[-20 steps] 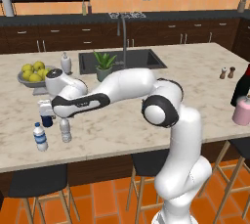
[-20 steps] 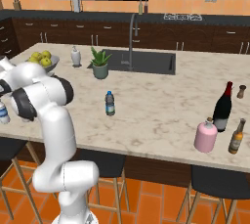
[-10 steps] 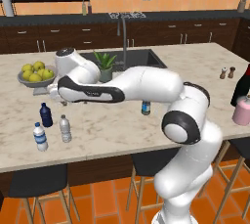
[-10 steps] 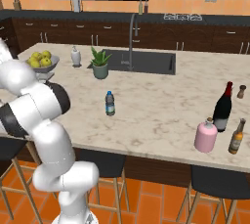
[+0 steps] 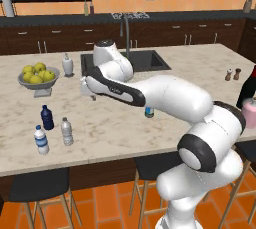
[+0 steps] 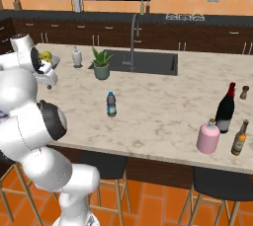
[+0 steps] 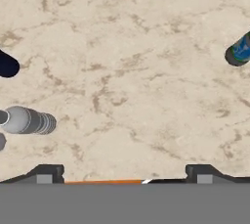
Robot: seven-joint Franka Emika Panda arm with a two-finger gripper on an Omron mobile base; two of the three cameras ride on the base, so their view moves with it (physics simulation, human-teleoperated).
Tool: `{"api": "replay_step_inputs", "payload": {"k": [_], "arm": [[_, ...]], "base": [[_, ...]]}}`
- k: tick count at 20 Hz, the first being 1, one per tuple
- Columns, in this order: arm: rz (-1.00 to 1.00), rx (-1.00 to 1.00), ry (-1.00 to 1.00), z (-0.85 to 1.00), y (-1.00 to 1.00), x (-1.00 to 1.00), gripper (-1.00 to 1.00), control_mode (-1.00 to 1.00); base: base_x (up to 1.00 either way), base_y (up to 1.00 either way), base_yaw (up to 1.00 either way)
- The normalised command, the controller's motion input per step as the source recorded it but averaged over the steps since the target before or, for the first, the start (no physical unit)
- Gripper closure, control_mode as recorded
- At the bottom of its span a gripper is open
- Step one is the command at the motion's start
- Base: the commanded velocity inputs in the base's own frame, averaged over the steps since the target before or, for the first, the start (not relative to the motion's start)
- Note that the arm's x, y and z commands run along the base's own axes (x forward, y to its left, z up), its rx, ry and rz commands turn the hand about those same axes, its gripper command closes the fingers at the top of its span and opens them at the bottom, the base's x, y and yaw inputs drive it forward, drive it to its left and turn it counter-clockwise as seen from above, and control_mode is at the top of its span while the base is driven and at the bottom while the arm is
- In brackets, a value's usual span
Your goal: Move the plastic bottles in the middle to the plastics group, and the glass bottles in the middle to the glass group.
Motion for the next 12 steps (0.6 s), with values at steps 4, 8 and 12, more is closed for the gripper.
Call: {"api": "replay_step_inputs", "payload": {"k": [4, 8, 12], "arm": [[0.03, 0.06, 0.00, 0.16, -1.00, 0.06, -1.00, -1.00], [0.05, 0.07, 0.01, 0.10, -1.00, 0.18, -1.00, -1.00], [0.16, 0.01, 0.00, 0.00, -1.00, 0.12, -1.00, -1.00]], "base": [[0.00, 0.00, 0.00], [0.00, 0.00, 0.00], [0.00, 0.00, 0.00]]}}
